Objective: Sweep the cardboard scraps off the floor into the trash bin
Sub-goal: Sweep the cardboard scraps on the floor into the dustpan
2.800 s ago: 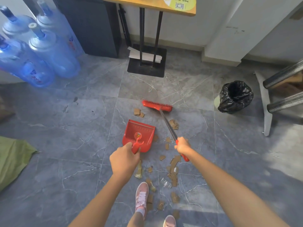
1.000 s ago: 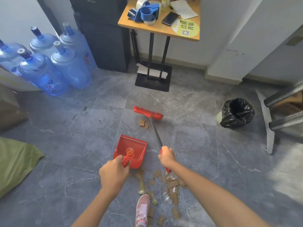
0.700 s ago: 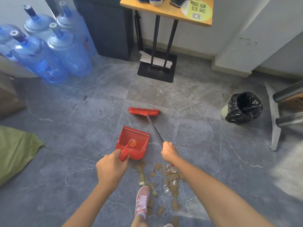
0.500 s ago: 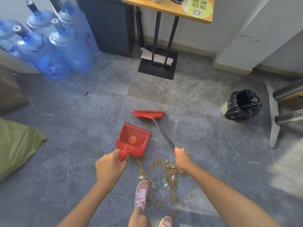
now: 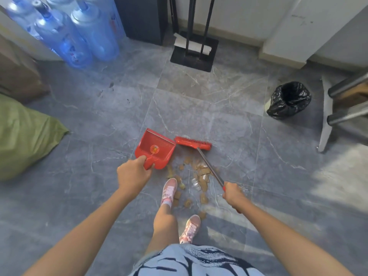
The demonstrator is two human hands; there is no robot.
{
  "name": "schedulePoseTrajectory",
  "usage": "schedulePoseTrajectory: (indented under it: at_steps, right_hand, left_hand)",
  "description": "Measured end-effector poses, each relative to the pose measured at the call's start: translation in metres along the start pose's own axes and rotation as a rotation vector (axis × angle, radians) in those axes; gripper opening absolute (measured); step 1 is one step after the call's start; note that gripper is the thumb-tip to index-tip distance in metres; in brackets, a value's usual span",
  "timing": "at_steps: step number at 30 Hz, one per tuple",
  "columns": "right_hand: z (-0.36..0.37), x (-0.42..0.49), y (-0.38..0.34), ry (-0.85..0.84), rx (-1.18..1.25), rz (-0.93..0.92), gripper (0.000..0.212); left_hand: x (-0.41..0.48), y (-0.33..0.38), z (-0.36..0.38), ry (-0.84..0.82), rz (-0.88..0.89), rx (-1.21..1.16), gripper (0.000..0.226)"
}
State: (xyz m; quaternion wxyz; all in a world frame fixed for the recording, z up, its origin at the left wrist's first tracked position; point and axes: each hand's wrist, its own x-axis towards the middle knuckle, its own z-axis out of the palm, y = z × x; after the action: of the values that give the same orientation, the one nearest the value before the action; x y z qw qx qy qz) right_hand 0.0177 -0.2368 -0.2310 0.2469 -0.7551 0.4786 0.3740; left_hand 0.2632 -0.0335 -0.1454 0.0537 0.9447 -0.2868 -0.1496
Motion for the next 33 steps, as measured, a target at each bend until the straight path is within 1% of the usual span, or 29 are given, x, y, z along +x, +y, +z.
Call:
schedulePoseTrajectory:
  at_steps: [5, 7, 9, 11, 12, 16, 18, 23, 27, 30, 33]
  right_hand:
    - [0.049, -0.049, 0.036, -0.011, 0.042, -0.010, 0.009]
    - [0.070, -0.066, 0.053, -0.021, 0.033, -0.009, 0.008]
    - [0.090, -0.083, 0.072, -0.036, 0.042, -0.012, 0.011]
    - [0.107, -0.094, 0.091, -0.043, 0.068, -0.017, 0.023]
    - [0.112, -0.100, 0.098, -0.052, 0.081, -0.021, 0.025]
    - [0.112, -0.116, 0.118, -0.042, 0.126, -0.065, 0.008]
    - [0.110, -0.121, 0.120, -0.009, 0.153, -0.092, 0.008]
    - [0.104, -0.133, 0.107, 0.057, 0.207, -0.147, 0.009]
    - [0.092, -0.134, 0.072, 0.104, 0.220, -0.183, 0.012]
    - [0.083, -0.124, 0.034, 0.122, 0.161, -0.220, 0.003]
    - [0.083, -0.107, -0.005, 0.111, 0.134, -0.241, 0.018]
  left_hand:
    - [-0.053, 0.004, 0.009, 0.047, -0.053, 0.009, 0.031]
    - [-0.074, 0.004, 0.009, 0.061, -0.059, 0.006, 0.032]
    - [-0.094, 0.004, 0.006, 0.066, -0.068, 0.012, 0.032]
    - [-0.112, 0.003, 0.001, 0.070, -0.081, 0.023, 0.031]
    - [-0.120, 0.001, -0.001, 0.073, -0.087, 0.027, 0.031]
    - [-0.143, -0.005, -0.007, 0.083, -0.112, 0.024, 0.031]
    - [-0.149, -0.007, -0.008, 0.086, -0.116, 0.024, 0.032]
    - [-0.160, -0.019, -0.006, 0.097, -0.135, 0.010, 0.037]
    - [-0.164, -0.034, -0.004, 0.119, -0.163, -0.010, 0.038]
    - [-0.166, -0.049, -0.002, 0.123, -0.198, -0.009, 0.035]
    - [-0.170, -0.065, 0.001, 0.121, -0.205, -0.005, 0.037]
